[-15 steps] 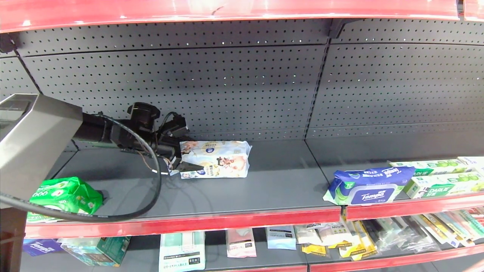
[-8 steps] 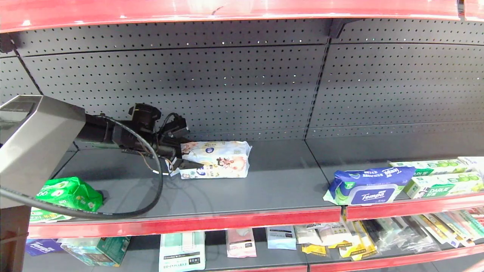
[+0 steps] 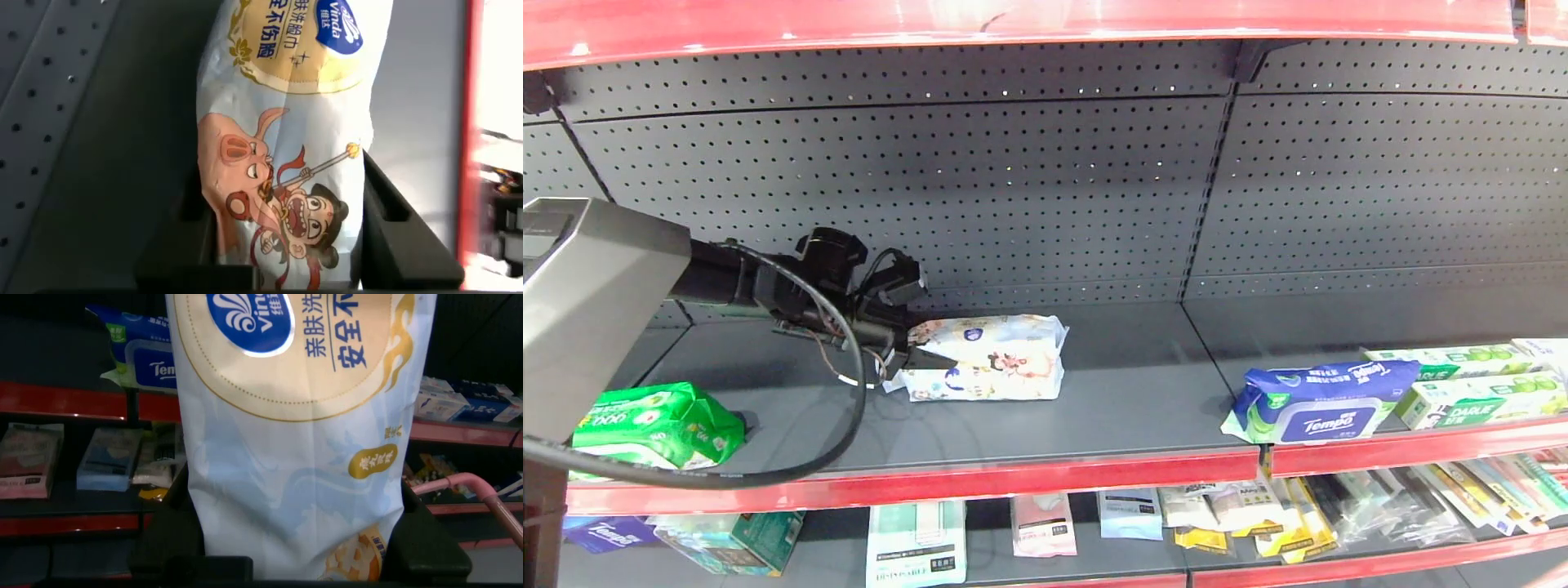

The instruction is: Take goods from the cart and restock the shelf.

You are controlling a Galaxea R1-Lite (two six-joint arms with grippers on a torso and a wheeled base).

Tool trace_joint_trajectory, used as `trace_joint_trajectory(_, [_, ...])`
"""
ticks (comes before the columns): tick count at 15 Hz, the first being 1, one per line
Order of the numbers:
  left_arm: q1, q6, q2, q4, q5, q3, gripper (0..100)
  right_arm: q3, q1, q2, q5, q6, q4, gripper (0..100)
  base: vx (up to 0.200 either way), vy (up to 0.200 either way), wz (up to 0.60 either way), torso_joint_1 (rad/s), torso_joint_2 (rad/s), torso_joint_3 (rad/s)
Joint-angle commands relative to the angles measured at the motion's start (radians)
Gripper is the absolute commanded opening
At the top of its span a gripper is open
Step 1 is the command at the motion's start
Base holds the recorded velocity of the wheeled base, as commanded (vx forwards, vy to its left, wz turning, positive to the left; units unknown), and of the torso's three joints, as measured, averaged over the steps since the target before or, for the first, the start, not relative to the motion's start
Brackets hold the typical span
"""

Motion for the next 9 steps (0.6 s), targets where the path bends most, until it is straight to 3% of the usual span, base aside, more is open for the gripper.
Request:
trace_joint_trajectory(1, [0.016, 0.016, -0.073, 0.004, -0.004, 0.057, 0, 0.001, 0.000, 0.006, 0.000, 0.000, 0.000, 0, 0.000, 0.000, 0.00, 0.000, 0.00, 0.000])
trace_joint_trajectory(4, [0.027, 0.020, -0.166, -0.016, 0.001, 0.238, 0, 0.001, 0.002, 0.012, 0.002, 0.000, -0.002, 0, 0.000, 0.000, 0.00, 0.000, 0.00, 0.000])
trace_joint_trajectory(7, [0.061, 0.017, -0.212, -0.163, 0.001, 0.403, 0, 0.003, 0.002, 0.010, 0.002, 0.000, -0.002, 0, 0.000, 0.000, 0.00, 0.000, 0.00, 0.000])
trace_joint_trajectory(9, [0.067, 0.013, -0.247, -0.209, -0.001, 0.471, 0, 0.001, 0.002, 0.010, 0.003, 0.000, -0.002, 0, 0.000, 0.000, 0.00, 0.000, 0.00, 0.000])
